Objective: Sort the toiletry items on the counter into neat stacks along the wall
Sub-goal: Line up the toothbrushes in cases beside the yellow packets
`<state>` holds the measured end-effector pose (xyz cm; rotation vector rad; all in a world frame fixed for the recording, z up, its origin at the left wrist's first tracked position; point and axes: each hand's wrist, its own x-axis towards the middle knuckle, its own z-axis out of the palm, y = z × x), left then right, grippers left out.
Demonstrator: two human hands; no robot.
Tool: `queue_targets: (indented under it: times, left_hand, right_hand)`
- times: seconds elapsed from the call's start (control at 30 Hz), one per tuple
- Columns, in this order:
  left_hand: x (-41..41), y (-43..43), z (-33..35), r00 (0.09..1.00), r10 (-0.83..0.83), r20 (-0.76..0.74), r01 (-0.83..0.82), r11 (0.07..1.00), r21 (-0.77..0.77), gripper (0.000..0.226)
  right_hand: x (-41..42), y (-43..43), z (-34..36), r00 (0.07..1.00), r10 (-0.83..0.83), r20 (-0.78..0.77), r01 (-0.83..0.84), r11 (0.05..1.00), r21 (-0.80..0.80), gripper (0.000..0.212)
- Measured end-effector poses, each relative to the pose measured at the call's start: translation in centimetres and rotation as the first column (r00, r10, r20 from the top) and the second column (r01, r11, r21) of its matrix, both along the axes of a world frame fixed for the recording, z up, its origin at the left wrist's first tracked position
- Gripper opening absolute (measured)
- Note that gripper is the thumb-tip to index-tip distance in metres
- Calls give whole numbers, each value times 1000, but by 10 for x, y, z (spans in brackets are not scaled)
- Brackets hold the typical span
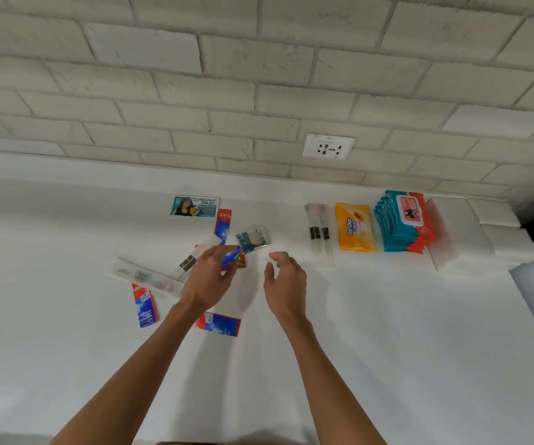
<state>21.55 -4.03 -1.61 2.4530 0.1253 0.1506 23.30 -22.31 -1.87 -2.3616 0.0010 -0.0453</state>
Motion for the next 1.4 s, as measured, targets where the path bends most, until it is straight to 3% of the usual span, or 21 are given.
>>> queue_targets:
  times: [0.13,0.37,0.53,0.77,1.03,1.2,1.4]
  left_hand:
    - [-44,59,-6,992,114,-61,-113,993,18,39]
    - [-90,137,-13,983,162,-90,-159,986,48,38]
    - [-98,174,-19,987,105,-125,-94,991,97,41]
    - [-98,198,-25,981,-92,-171,123,975,183,40]
    - [-95,207,-29,981,-88,-172,122,973,197,36]
    - [-90,212,-29,985,-85,-150,111,978,174,33]
    - [-84,224,-23,989,-81,-124,95,989,115,24]
  right_hand:
    - [-27,52,-1,995,100,-22,-98,994,54,23]
    - [-59,131,-6,968,228,-109,-223,973,55,27]
    - [-73,169,-8,944,319,-85,-320,947,-4,30]
    - [-78,204,-30,921,374,-107,-386,914,-125,36]
    - [-81,216,-36,913,378,-156,-408,871,-276,46]
    - [-84,217,-31,942,296,-160,-317,939,-129,43]
    - [-76,209,-14,974,214,-73,-211,976,50,23]
